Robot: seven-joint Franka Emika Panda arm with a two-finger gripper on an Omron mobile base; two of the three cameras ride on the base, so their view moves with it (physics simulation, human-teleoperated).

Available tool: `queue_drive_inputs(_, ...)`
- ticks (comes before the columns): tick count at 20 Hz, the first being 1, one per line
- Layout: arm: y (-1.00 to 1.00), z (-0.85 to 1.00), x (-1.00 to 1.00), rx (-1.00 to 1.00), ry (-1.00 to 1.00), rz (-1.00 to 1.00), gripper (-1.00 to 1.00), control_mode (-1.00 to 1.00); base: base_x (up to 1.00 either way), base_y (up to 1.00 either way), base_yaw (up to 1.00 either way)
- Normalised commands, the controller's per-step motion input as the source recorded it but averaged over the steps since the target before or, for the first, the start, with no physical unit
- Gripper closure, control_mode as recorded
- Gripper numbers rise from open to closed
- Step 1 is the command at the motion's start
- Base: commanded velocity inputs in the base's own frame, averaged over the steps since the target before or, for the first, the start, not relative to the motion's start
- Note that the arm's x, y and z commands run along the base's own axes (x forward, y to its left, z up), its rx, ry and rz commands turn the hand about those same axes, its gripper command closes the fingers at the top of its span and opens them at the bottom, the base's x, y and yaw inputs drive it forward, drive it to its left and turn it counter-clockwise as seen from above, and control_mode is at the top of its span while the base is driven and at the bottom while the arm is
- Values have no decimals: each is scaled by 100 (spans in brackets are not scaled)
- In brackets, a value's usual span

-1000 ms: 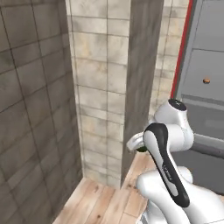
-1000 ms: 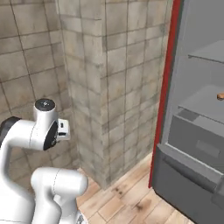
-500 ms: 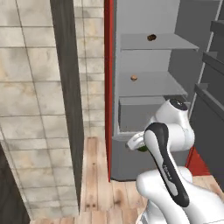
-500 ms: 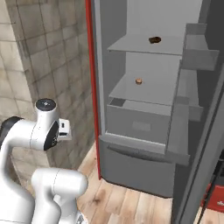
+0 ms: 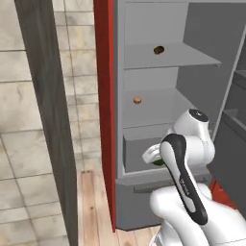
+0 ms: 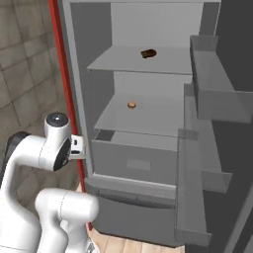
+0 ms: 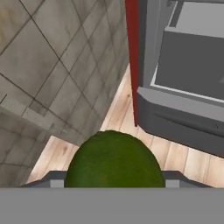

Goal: Place the lime in the correct fridge rack based on whether it is a fruit or vegetable. Finally, close the fridge door.

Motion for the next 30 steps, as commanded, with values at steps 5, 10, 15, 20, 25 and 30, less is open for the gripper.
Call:
queue_drive_inputs(5,0,0,0,0,0,0,100,100,36,-16,-20)
queue_drive_inputs(10,0,0,0,0,0,0,100,100,55,-1,-16)
queue_drive_inputs(15,0,0,0,0,0,0,100,100,65,-2,-14)
queue_drive_inputs(20,0,0,0,0,0,0,100,100,39,-22,-19)
queue_drive_inputs(25,-27,16,8,0,-7,-14,100,-100,0,0,0)
queue_drive_inputs(30,-38,41,-30,0,-17,-9,100,-100,0,0,0)
